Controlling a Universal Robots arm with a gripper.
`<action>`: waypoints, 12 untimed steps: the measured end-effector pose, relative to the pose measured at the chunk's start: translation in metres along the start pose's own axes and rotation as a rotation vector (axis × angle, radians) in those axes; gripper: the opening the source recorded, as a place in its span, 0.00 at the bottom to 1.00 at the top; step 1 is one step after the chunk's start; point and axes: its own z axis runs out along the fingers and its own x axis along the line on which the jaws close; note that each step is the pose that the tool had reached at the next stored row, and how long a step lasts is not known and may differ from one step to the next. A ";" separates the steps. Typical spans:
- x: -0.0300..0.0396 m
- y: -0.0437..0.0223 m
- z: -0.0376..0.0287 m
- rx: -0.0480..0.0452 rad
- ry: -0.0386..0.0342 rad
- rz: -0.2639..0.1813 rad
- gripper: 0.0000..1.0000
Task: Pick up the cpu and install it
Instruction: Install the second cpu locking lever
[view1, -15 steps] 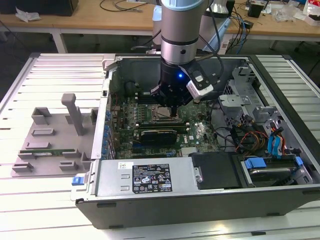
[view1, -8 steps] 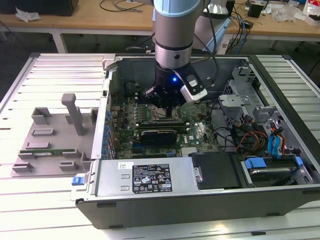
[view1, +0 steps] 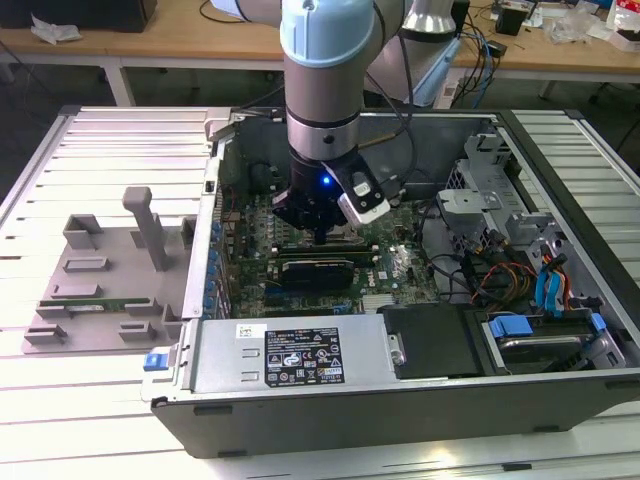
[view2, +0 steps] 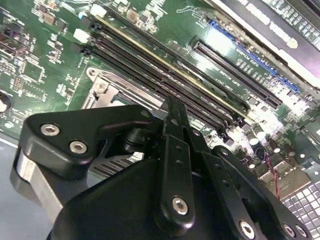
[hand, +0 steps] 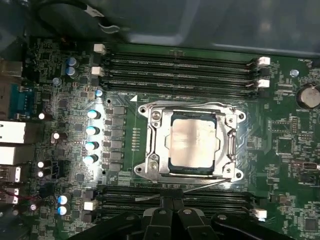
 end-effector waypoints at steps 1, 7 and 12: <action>0.0025 0.0001 0.0003 -0.0004 0.0000 0.000 0.11; 0.0135 0.0007 0.0011 -0.0006 0.0000 0.000 0.11; 0.0240 0.0014 0.0013 -0.0006 0.0001 0.000 0.11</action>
